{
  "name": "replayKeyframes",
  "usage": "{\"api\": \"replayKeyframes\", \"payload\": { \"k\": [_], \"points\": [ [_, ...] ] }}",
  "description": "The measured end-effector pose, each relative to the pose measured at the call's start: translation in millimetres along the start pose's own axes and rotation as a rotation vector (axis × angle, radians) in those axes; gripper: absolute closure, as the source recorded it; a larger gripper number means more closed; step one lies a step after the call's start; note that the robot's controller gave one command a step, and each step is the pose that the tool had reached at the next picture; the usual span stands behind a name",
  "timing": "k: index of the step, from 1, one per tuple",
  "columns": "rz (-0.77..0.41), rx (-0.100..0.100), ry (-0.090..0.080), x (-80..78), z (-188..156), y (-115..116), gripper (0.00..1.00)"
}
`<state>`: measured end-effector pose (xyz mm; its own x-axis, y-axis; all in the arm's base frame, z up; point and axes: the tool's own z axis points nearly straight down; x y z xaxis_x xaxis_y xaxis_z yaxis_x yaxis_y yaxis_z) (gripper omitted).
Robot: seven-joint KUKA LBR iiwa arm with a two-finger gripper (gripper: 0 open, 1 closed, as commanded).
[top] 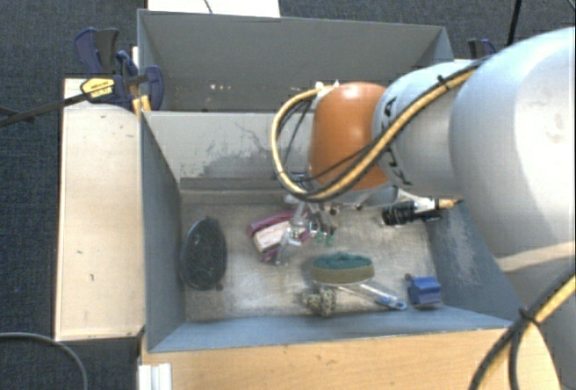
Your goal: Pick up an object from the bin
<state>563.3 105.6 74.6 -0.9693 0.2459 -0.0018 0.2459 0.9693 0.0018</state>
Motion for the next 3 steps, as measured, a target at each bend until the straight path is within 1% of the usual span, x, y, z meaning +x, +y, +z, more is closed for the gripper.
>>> {"api": "replayKeyframes", "payload": {
  "k": [1,2,3],
  "points": [
    [-0.223,-0.003,-0.012,44.2,0.9,-5.9,0.0],
    [-0.217,-0.006,-0.018,42.3,-0.4,-5.0,1.0],
    [-0.358,0.0,-0.007,46.9,-147.0,-25.3,1.0]
  ]
}}
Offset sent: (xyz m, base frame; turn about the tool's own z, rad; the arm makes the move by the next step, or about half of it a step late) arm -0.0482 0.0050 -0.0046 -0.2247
